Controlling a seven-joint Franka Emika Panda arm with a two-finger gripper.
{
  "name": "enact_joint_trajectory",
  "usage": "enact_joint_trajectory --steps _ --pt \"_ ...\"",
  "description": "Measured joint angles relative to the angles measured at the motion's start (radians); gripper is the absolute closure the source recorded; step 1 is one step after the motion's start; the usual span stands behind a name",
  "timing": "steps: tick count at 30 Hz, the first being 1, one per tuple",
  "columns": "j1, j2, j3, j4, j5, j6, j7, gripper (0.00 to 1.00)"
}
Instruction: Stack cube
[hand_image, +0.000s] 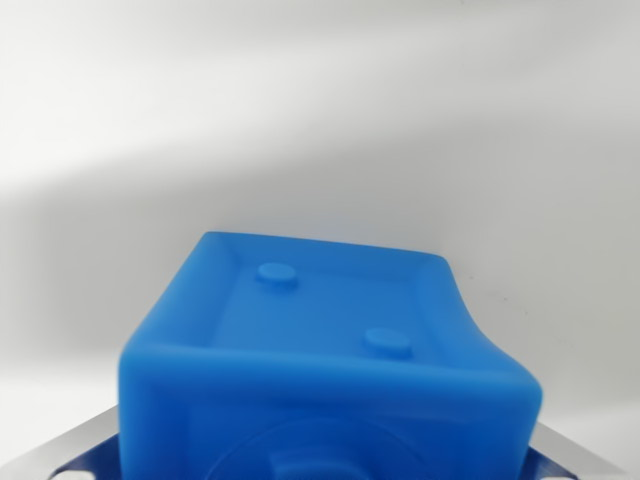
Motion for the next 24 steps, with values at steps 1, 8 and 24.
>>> enact_joint_trajectory --steps 1,8,24 --pt "0.000 -0.001 0.000 0.000 0.000 0.000 0.000 1.00" --pt "0.000 -0.021 0.000 -0.006 0.000 -0.011 0.000 1.00" --pt "0.000 -0.106 0.000 -0.029 0.001 -0.070 0.000 1.00"
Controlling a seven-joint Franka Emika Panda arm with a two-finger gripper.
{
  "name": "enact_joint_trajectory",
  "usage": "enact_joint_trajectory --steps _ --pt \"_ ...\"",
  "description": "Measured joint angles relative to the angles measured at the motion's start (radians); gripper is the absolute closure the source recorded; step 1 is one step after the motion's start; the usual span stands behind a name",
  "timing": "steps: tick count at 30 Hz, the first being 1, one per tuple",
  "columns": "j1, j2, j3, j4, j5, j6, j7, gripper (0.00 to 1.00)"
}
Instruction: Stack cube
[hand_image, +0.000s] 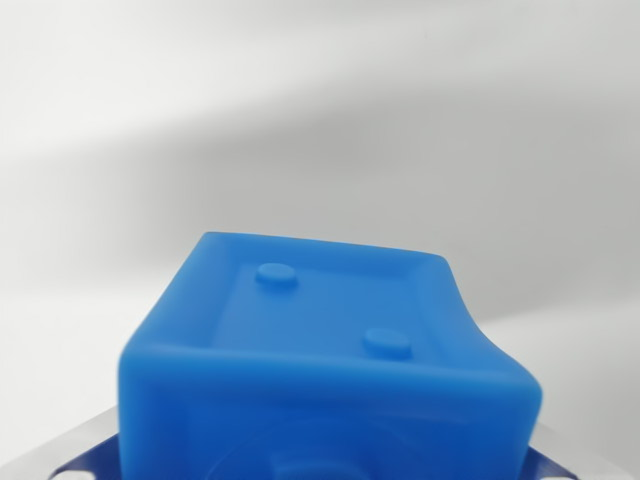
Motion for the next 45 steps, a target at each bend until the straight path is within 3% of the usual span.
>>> enact_joint_trajectory --steps 11,45 --pt "-0.002 -0.064 0.001 -0.018 0.002 -0.043 0.000 1.00" --pt "-0.063 -0.209 -0.015 -0.139 0.020 -0.069 0.007 1.00"
